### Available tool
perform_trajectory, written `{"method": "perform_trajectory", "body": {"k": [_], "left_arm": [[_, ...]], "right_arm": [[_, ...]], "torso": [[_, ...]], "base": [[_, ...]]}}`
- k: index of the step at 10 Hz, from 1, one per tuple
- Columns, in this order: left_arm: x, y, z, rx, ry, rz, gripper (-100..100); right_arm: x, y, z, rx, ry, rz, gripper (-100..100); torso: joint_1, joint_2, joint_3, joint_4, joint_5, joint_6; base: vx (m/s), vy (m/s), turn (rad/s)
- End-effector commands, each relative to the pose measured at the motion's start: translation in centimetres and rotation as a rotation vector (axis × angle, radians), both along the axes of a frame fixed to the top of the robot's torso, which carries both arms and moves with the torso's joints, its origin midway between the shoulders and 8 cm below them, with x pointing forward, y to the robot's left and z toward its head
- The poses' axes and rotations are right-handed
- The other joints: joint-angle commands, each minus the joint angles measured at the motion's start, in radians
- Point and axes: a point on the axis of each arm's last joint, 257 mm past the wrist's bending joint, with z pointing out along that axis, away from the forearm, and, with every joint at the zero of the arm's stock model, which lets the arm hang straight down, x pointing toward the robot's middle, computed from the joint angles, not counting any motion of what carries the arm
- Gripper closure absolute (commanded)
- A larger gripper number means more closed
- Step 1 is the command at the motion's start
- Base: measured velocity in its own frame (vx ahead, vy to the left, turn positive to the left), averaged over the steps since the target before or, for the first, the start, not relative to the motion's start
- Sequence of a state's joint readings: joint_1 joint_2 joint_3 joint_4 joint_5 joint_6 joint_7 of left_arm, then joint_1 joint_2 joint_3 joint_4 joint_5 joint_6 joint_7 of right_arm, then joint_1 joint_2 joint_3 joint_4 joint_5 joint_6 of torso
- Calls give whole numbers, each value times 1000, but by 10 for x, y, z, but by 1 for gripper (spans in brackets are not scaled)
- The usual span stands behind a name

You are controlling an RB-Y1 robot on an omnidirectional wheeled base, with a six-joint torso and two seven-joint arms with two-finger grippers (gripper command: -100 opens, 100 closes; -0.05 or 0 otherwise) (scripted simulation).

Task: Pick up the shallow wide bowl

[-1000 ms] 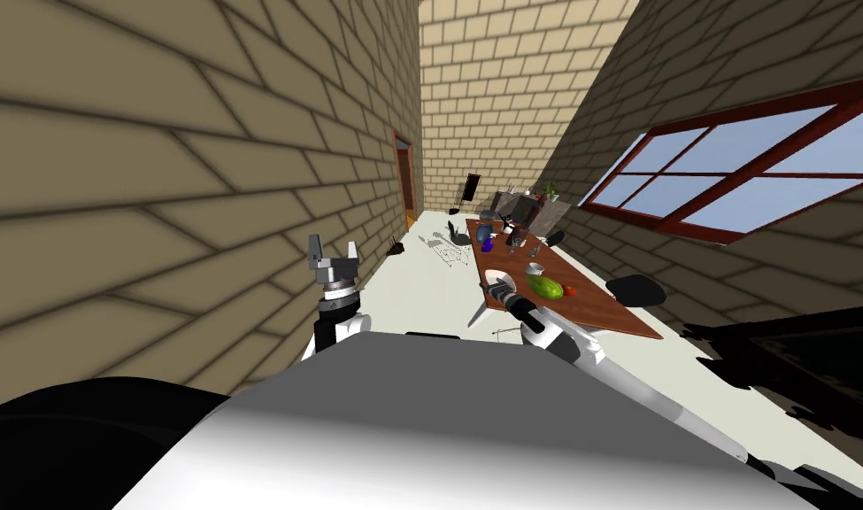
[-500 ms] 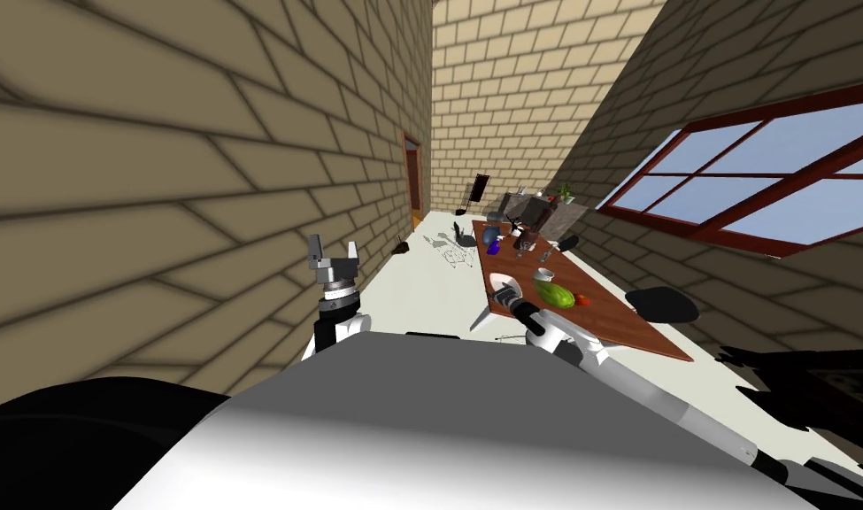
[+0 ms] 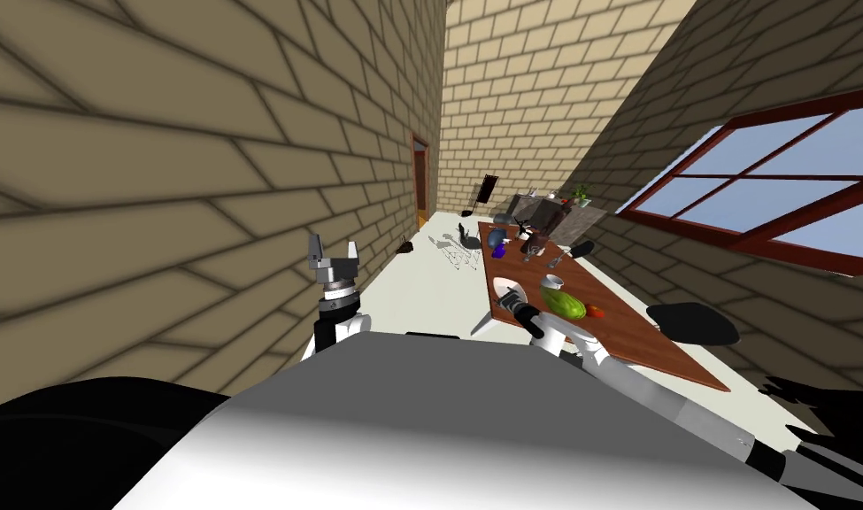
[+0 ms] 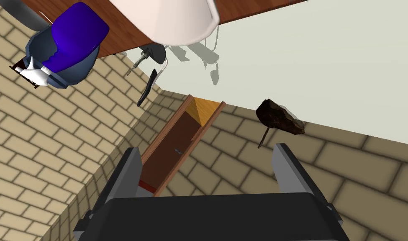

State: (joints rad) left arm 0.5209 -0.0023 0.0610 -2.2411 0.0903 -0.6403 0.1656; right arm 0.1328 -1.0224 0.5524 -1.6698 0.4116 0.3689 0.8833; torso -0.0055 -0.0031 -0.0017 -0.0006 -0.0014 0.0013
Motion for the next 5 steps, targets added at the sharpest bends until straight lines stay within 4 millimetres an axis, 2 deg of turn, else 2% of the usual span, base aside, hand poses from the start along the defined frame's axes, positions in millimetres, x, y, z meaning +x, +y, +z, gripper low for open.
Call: {"method": "perform_trajectory", "body": {"k": [1, 5], "left_arm": [[0, 0, 0, 0, 0, 0, 0], [0, 0, 0, 0, 0, 0, 0]], "right_arm": [[-6, -8, -5, -52, 16, 10, -100], [-33, -46, -38, -286, 111, 59, -100]], "torso": [[0, 0, 0, 0, 0, 0], [-1, -1, 0, 0, 0, 0]], "base": [[29, -44, 63], [44, -63, 116]]}}
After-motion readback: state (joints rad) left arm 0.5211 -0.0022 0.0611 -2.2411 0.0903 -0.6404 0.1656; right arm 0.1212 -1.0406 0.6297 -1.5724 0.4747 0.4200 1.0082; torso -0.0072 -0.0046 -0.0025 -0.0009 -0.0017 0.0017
